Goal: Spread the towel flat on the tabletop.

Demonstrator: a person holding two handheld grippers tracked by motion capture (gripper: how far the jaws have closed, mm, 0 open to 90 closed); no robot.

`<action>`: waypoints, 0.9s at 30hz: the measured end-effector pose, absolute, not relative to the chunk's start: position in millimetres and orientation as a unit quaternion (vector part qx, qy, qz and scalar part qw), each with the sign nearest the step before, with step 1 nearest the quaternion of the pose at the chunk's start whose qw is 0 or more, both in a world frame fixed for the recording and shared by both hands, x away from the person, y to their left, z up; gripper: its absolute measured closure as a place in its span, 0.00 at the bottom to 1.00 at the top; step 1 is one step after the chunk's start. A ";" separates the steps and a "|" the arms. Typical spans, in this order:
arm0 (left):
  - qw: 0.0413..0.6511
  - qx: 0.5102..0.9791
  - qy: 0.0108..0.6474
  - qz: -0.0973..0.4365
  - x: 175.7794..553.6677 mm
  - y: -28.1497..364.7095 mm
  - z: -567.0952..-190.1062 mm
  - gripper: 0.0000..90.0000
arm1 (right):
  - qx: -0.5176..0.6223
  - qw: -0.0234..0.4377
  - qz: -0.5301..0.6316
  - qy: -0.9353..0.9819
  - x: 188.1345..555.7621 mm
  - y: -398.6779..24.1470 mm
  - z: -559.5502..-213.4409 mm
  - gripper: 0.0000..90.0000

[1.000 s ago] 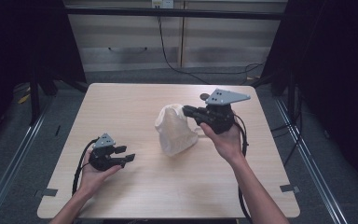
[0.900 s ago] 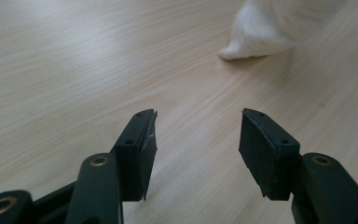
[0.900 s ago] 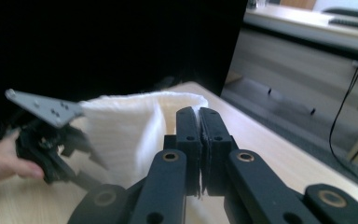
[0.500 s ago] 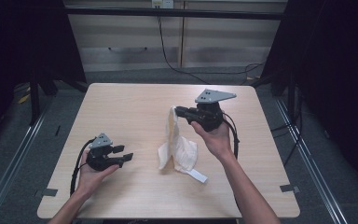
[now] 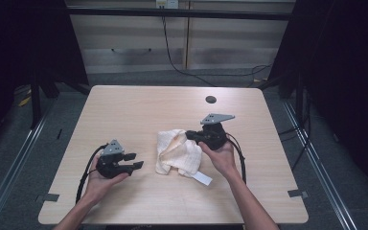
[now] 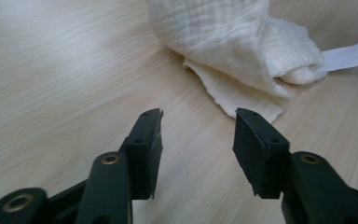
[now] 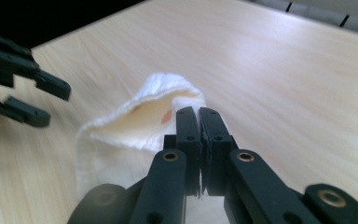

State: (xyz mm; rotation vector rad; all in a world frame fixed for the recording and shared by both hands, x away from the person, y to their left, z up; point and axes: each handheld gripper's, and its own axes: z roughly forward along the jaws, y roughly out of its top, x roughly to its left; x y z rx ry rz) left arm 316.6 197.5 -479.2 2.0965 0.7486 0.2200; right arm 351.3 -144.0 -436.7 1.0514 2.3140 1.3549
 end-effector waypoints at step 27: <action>0.411 0.884 0.222 0.039 326.8 141.3 -504.4 0.51 | 0.412 0.128 0.458 0.777 339.9 -185.1 -472.5 0.97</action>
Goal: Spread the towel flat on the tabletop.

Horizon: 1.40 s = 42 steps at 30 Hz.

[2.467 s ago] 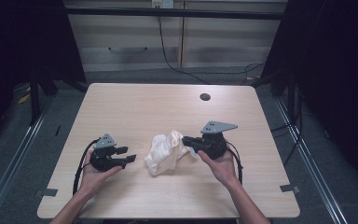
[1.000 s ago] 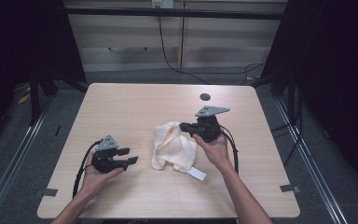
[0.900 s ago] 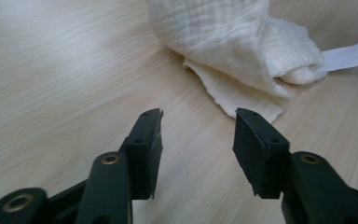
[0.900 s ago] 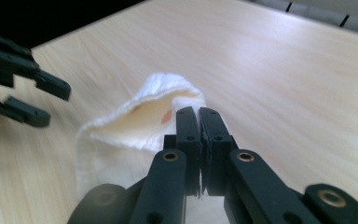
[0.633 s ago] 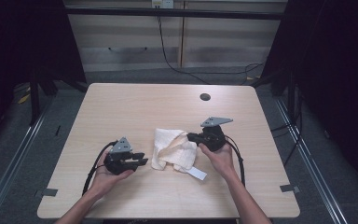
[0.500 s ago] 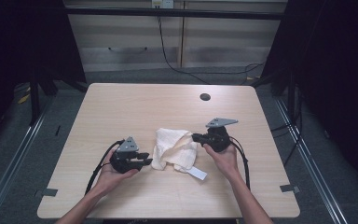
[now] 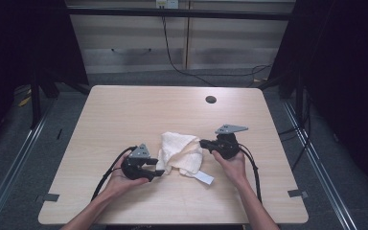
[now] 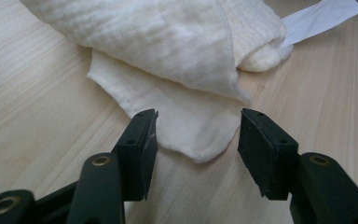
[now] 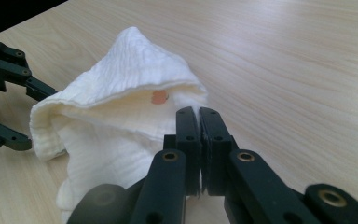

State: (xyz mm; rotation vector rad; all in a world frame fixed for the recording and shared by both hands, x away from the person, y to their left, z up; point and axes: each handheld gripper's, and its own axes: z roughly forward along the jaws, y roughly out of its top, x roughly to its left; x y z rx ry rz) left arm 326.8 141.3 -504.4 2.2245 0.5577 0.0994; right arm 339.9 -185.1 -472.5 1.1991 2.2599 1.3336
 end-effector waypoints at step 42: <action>0.541 0.796 0.267 0.052 327.7 207.1 -439.5 0.96 | 0.414 0.175 0.521 0.726 319.3 -220.0 -425.1 0.98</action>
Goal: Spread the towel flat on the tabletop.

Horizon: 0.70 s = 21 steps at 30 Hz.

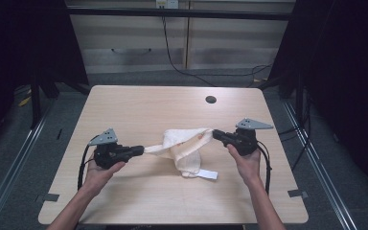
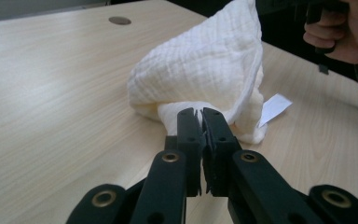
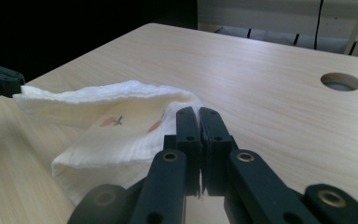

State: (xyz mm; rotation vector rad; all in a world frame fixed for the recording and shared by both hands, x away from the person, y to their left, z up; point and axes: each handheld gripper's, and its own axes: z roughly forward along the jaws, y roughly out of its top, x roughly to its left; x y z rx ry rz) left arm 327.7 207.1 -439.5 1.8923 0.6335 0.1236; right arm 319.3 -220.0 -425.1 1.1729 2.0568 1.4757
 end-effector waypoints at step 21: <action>0.591 0.754 0.260 0.118 320.8 223.7 -370.9 0.96 | 0.367 0.225 0.551 0.715 302.1 -226.7 -351.0 0.98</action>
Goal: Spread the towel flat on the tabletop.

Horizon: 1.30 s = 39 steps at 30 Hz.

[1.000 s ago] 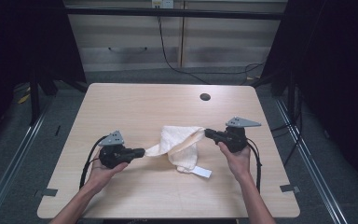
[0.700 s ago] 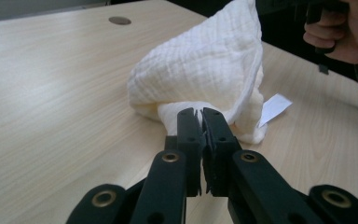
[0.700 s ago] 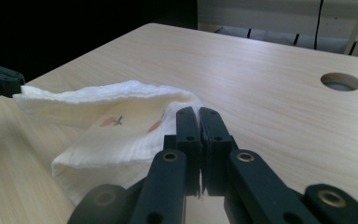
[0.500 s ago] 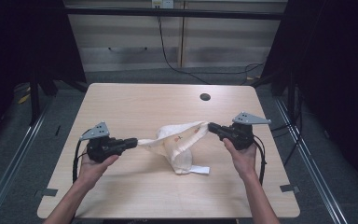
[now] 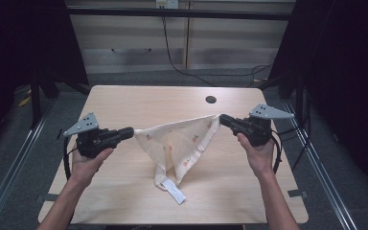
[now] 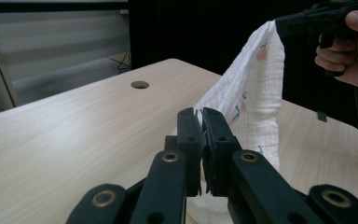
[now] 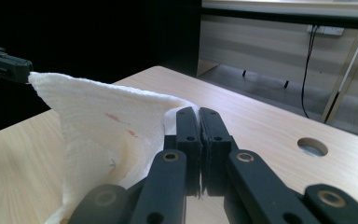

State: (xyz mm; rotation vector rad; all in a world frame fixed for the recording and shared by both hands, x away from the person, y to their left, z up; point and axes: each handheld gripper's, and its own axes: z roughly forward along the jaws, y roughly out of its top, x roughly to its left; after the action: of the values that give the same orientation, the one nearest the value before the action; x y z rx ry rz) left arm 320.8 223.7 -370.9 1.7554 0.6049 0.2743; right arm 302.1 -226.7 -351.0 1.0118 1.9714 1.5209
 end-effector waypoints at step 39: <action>0.620 0.737 0.195 0.186 263.4 239.4 -284.3 0.96 | 0.256 0.298 0.594 0.702 212.2 -224.8 -263.6 0.98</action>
State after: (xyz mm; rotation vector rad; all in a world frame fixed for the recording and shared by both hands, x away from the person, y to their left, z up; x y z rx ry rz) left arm 263.4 239.4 -284.3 1.6940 0.4479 0.4286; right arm 212.2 -224.8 -263.6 0.6811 1.8638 1.5789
